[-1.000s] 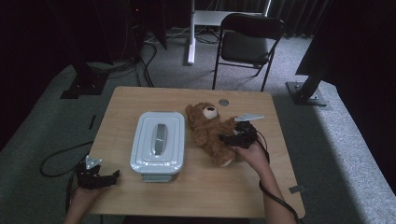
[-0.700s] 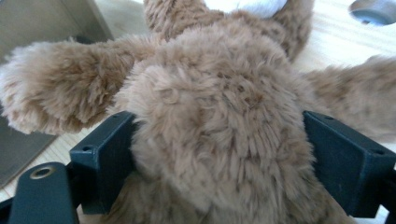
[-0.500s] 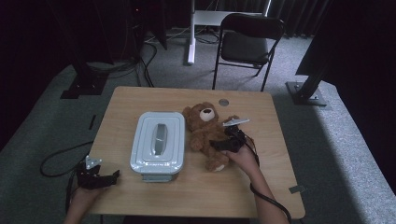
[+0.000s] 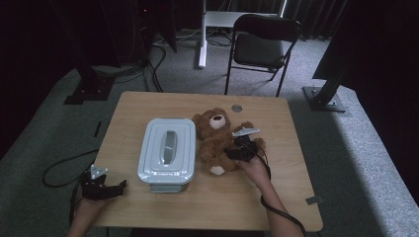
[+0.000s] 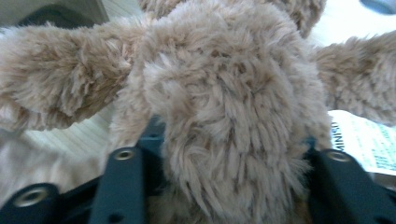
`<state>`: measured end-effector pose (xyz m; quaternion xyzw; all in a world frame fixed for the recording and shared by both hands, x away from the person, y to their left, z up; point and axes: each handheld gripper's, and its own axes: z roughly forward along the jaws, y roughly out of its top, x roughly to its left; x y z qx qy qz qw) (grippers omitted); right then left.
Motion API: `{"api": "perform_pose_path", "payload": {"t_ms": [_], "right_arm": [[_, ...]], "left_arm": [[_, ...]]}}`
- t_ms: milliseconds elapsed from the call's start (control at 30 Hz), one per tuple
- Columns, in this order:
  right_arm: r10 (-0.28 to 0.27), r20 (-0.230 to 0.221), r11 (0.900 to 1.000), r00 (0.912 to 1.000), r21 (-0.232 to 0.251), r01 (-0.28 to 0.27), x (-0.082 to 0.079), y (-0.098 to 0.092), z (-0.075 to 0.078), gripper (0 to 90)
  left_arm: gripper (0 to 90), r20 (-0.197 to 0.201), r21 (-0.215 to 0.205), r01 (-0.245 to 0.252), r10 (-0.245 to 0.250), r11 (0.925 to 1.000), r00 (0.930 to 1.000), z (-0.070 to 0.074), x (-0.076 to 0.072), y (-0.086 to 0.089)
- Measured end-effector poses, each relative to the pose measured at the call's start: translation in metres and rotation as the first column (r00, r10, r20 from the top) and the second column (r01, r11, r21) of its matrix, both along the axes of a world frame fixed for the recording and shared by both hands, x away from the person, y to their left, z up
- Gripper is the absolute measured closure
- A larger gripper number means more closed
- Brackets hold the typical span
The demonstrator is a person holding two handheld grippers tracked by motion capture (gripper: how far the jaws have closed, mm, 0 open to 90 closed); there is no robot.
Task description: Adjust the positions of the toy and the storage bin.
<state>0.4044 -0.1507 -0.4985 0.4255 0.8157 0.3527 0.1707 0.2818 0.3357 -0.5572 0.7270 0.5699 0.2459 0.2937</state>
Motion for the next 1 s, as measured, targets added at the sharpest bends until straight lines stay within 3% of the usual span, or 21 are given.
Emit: {"api": "perform_pose_path", "payload": {"t_ms": [33, 100, 200, 400, 467, 500, 533, 567, 633, 667, 700, 900, 1000], "right_arm": [[-0.005, 0.014, 1.0, 0.9999, -0.007, 0.005, -0.001, 0.0, 0.002, 56.4], [-0.03, 0.022, 0.999, 0.9993, 0.023, 0.03, -0.001, -0.004, 0.005, 60.7], [-0.082, 0.033, 0.996, 0.9961, 0.043, 0.081, -0.001, -0.009, 0.006, 62.8], [-0.144, 0.047, 0.989, 0.9885, 0.027, 0.143, 0.0, -0.019, 0.009, 63.7], [-0.17, 0.055, 0.985, 0.9839, 0.017, 0.169, 0.001, -0.027, 0.01, 63.7], [-0.205, 0.06, 0.979, 0.9769, 0.006, 0.205, 0.003, -0.037, 0.011, 63.7], [-0.205, 0.06, 0.979, 0.9769, 0.006, 0.205, 0.003, -0.037, 0.011, 63.7], [-0.224, 0.061, 0.974, 0.9727, 0.001, 0.224, 0.003, -0.043, 0.012, 63.6], [-0.295, 0.061, 0.955, 0.9535, -0.013, 0.296, 0.007, -0.063, 0.012, 63.5], [-0.295, 0.061, 0.955, 0.9535, -0.013, 0.296, 0.007, -0.063, 0.012, 63.5], [-0.312, 0.063, 0.95, 0.9481, -0.017, 0.313, 0.008, -0.068, 0.012, 63.5], [-0.431, 0.05, 0.902, 0.9011, -0.004, 0.432, 0.023, -0.097, 0.012, 63.2], [-0.458, 0.042, 0.889, 0.8879, 0.006, 0.458, 0.033, -0.106, 0.012, 63.0]], "left_arm": [[1.4, 0.0, 0.0, 0.0, 0.0, 1.0, 1.0, 0.0, 0.0, 0.0], [1.4, 0.0, 0.0, 0.0, 0.0, 1.0, 1.0, 0.0, 0.0, 0.0], [1.4, 0.0, 0.0, 0.0, 0.0, 1.0, 1.0, 0.0, 0.0, 0.0], [1.4, 0.0, -0.001, 0.001, -0.001, 1.0, 1.0, 0.0, 0.0, 0.0], [1.4, 0.0, 0.0, 0.003, -0.003, 1.0, 1.0, 0.0, 0.0, 0.0], [1.4, -0.001, 0.0, 0.006, -0.006, 1.0, 1.0, 0.0, 0.0, 0.0], [1.4, -0.001, 0.0, 0.006, -0.006, 1.0, 1.0, 0.0, 0.0, 0.0], [1.4, 0.0, 0.0, 0.007, -0.007, 1.0, 1.0, 0.0, 0.0, 0.0], [1.4, 0.0, 0.0, 0.008, -0.008, 1.0, 1.0, 0.0, 0.0, 0.0], [1.4, 0.0, 0.0, 0.008, -0.008, 1.0, 1.0, 0.0, 0.0, 0.0], [1.4, 0.0, 0.0, 0.009, -0.009, 1.0, 1.0, 0.0, 0.0, 0.0], [1.4, -0.001, 0.001, 0.011, -0.011, 0.9999, 0.9999, 0.0, 0.0, -0.001], [1.4, 0.0, 0.002, 0.014, -0.014, 0.9999, 0.9999, 0.0, 0.0, -0.001]]}}
